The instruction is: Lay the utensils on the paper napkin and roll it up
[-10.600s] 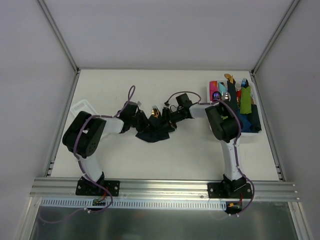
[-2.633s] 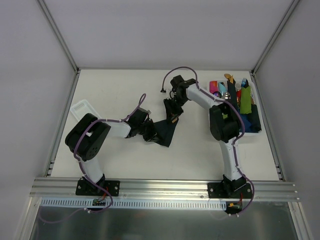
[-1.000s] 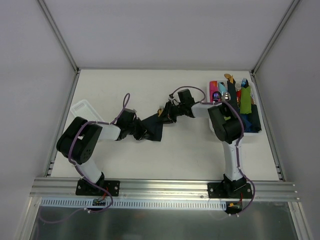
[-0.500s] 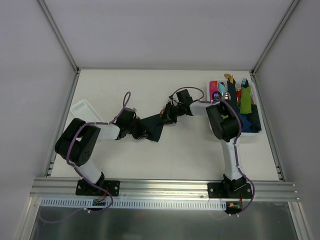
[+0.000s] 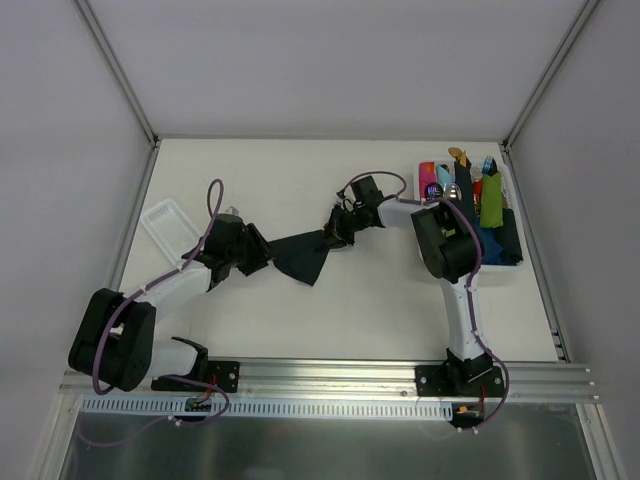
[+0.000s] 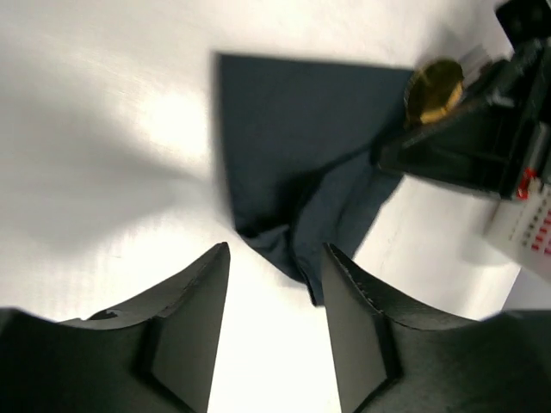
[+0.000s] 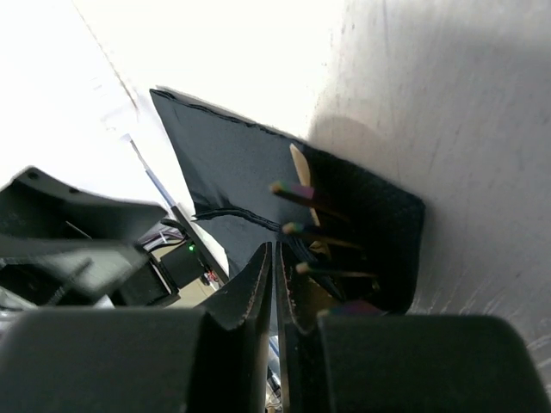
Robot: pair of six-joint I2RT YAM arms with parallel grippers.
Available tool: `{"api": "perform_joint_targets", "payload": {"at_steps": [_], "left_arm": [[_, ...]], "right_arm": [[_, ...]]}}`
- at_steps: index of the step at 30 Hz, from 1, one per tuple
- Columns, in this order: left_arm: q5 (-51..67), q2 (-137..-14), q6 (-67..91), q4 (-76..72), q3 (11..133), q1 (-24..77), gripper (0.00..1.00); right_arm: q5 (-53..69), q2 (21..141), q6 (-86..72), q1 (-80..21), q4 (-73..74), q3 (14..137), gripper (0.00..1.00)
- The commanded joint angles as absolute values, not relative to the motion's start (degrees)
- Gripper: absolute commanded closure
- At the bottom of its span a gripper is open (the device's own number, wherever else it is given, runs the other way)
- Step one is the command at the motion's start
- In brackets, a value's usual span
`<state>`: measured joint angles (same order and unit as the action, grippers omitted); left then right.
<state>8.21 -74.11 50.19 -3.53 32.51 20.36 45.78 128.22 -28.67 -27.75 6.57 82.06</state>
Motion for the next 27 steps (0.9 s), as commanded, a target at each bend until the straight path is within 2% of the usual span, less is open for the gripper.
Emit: {"api": "perform_joint_targets", "payload": {"at_steps": [1, 7, 16, 27], "left_arm": [[5.8, -74.4, 49.7, -1.1, 33.2, 17.2, 0.52], [7.0, -80.6, 48.2, -3.7, 34.3, 13.6, 0.51], [17.9, -90.4, 51.2, -25.4, 30.2, 11.8, 0.50], [22.6, -101.7, 57.7, -37.1, 29.5, 11.8, 0.52]], "right_arm": [[41.8, 129.7, -25.2, -27.9, 10.9, 83.9, 0.92], [41.1, 130.3, -24.2, -28.3, 12.9, 85.3, 0.92], [39.8, 130.2, -22.5, -28.7, 15.5, 86.3, 0.93], [38.8, 130.5, -21.4, -28.9, 17.7, 87.8, 0.94]]}}
